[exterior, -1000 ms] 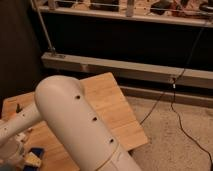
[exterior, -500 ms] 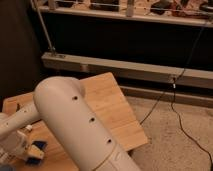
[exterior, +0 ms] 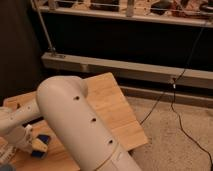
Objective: Wipe the white sponge on the table
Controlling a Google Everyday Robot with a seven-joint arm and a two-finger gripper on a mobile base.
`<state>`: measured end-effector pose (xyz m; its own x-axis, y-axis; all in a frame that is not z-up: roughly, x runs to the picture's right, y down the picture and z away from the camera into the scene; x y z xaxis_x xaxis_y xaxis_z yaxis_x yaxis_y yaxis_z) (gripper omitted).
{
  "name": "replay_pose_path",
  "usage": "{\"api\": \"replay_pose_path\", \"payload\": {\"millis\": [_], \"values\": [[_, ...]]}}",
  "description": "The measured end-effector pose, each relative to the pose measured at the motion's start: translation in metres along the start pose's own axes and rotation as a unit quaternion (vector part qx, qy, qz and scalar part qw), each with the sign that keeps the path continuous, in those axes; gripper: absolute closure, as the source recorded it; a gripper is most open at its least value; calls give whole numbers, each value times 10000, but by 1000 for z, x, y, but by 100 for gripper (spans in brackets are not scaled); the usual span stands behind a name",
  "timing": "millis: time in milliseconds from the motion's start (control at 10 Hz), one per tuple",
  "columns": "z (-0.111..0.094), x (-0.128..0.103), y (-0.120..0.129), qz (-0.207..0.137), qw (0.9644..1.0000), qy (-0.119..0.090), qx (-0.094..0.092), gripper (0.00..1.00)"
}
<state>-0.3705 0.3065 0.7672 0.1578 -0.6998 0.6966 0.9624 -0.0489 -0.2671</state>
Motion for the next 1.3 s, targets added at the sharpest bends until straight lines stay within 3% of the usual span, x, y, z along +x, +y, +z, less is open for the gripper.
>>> {"api": "replay_pose_path", "payload": {"millis": [500, 700, 900, 1100, 1300], "values": [[7, 45, 33, 578, 9983, -9, 23, 86], [12, 64, 62, 864, 9962, -11, -84, 86], [20, 75, 105, 1138, 9930, -26, -316, 86], [28, 71, 137, 1253, 9908, -40, -514, 86], [25, 47, 155, 1183, 9911, -119, -592, 86]]}}
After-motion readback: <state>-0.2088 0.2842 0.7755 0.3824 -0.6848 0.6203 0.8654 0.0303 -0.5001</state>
